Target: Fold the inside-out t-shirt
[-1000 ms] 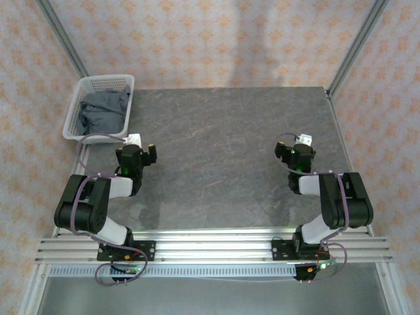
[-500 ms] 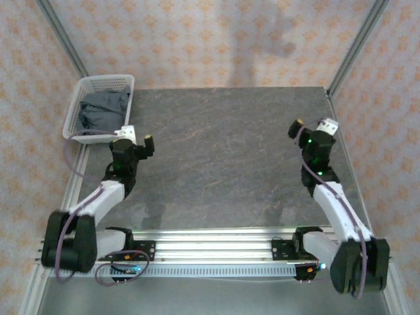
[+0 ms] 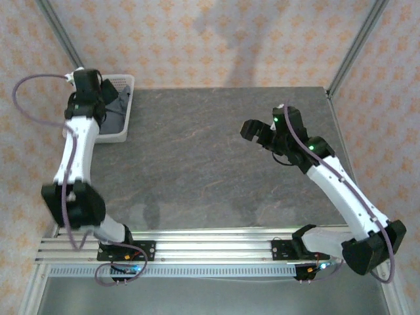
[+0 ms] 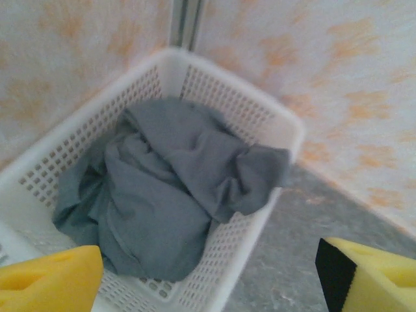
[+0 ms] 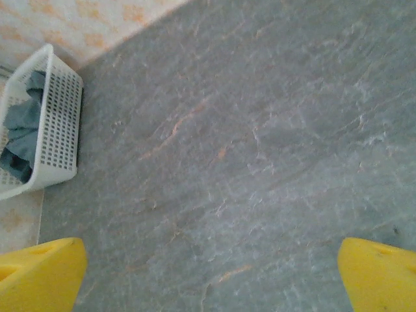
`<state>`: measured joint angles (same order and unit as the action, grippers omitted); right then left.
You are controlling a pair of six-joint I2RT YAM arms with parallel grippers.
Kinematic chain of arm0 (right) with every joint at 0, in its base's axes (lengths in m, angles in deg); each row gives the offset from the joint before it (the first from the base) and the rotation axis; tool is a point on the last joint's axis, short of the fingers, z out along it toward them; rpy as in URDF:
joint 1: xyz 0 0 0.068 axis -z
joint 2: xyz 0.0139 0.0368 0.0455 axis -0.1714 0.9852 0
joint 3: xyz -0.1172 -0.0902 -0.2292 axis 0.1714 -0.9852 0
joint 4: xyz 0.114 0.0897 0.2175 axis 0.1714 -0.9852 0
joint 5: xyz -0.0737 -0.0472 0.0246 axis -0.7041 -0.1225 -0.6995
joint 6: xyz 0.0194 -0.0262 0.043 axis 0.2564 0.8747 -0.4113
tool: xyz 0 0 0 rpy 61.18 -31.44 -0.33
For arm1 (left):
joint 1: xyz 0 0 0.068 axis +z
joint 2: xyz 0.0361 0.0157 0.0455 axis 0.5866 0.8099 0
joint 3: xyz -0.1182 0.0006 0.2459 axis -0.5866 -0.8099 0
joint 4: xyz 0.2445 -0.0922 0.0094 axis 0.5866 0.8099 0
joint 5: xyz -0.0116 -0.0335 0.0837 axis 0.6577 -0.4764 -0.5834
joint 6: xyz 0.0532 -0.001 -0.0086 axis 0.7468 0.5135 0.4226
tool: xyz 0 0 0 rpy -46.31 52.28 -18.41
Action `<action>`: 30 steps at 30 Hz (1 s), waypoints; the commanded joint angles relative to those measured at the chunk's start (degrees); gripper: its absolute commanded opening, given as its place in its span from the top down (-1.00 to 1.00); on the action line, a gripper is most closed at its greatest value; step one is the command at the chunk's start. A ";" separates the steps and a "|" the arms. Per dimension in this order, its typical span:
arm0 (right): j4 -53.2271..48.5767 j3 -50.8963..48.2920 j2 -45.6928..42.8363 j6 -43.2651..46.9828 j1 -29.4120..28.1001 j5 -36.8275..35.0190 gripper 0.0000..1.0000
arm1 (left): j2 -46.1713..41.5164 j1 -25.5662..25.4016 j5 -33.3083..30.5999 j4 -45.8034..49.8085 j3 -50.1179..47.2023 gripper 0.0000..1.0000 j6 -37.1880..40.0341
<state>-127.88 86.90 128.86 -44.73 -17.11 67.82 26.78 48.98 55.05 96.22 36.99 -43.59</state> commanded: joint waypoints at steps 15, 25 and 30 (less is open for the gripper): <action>-11.34 7.49 5.98 -2.74 -2.55 1.72 -0.99 | 49.29 10.05 16.31 21.44 43.88 0.33 -11.10; -9.74 9.80 2.65 -4.45 -2.56 -5.13 -0.99 | 18.78 2.41 26.15 19.56 40.39 1.00 -7.18; -7.23 6.13 -2.26 -6.46 -2.55 -8.06 -0.99 | 2.72 -7.26 24.79 21.57 36.96 1.00 -7.40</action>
<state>-136.66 94.90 130.36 -49.13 -19.34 63.99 41.66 46.55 78.15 117.60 75.32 -51.74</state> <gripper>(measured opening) 0.995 0.060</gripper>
